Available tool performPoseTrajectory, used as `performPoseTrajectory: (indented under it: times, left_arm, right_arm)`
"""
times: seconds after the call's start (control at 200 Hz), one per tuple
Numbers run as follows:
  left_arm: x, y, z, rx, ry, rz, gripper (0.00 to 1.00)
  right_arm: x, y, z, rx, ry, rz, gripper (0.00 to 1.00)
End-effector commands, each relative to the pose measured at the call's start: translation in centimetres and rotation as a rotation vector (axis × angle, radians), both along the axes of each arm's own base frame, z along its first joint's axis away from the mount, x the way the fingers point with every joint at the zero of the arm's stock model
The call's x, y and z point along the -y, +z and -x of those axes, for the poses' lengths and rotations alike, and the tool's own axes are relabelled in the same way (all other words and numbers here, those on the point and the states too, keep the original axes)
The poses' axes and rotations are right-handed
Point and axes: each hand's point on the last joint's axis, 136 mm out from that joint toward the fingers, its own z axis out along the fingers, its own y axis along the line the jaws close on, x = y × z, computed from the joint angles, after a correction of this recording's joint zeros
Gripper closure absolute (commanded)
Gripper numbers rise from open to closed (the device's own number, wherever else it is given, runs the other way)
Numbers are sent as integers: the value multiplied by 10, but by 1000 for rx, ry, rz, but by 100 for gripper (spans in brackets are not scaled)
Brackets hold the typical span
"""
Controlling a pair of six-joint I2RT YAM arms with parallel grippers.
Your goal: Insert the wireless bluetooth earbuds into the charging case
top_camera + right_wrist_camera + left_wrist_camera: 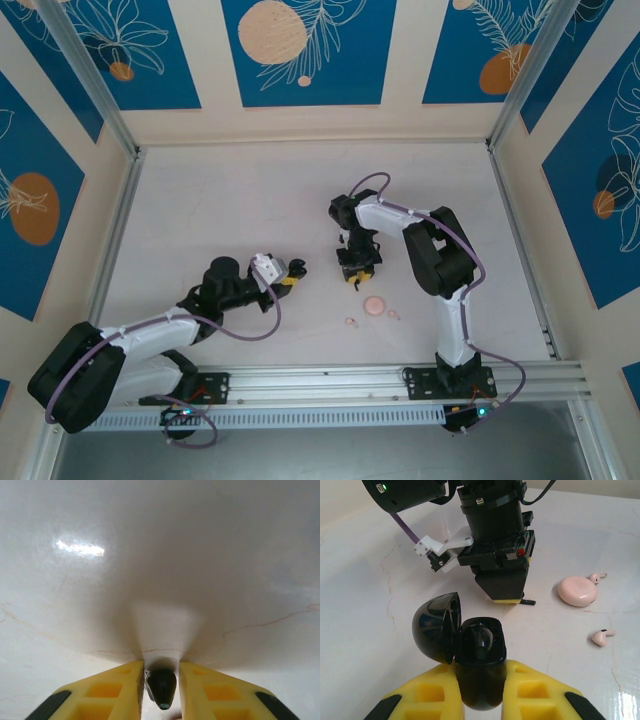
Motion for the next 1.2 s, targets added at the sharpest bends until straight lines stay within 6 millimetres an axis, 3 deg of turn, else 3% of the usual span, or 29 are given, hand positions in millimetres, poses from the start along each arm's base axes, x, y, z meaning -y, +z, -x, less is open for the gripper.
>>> performPoseTrajectory:
  times: [0.0, 0.615, 1.195]
  left_arm:
    - [3, 9, 2, 29, -11, 6, 92]
    - [3, 4, 0, 20, -9, 2, 92]
    - [39, -18, -7, -59, -71, 86, 93]
  right_arm:
    - [0, 1, 21, -63, 1, 22, 72]
    - [2, 6, 21, -21, -15, 25, 80]
    - [-13, 37, -13, 241, -318, -309, 82]
